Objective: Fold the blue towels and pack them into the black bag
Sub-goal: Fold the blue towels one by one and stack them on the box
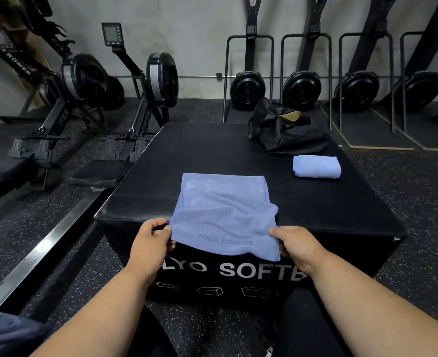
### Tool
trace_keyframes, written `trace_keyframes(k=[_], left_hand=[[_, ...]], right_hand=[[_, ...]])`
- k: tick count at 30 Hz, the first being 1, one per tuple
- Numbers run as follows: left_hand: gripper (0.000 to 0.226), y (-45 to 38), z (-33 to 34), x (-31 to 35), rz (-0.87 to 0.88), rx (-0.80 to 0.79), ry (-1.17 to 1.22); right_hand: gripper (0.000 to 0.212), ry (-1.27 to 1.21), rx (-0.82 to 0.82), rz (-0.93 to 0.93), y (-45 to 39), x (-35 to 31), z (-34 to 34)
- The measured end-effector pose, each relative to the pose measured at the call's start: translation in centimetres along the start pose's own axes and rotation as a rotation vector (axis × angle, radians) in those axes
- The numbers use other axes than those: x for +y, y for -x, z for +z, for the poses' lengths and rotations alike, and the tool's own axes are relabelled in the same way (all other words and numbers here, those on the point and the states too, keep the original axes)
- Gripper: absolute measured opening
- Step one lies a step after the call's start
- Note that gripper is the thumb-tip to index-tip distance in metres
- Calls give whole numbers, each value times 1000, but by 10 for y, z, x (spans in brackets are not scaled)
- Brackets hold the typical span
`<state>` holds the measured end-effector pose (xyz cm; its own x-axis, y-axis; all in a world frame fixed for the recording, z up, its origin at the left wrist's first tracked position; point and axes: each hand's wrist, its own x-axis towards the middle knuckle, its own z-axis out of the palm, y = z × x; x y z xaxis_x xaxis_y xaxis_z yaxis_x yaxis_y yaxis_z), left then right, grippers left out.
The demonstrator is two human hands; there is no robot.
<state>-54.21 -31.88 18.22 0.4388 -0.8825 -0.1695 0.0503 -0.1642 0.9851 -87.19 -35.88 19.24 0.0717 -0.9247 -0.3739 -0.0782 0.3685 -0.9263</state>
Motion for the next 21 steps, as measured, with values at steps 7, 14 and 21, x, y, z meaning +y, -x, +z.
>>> trace_keyframes(k=[7,14,21], left_hand=[[17,-2,-2,-4,9,34,-116],[19,-12,-2,-13,-23,9,-80],[16,-17,-3,-16,-26,36,-22]], right_hand=[[53,228,208,-59,-4,3,-6],[39,175,87,67,-14,1,9],[28,371,51,-42,-17,7,13]])
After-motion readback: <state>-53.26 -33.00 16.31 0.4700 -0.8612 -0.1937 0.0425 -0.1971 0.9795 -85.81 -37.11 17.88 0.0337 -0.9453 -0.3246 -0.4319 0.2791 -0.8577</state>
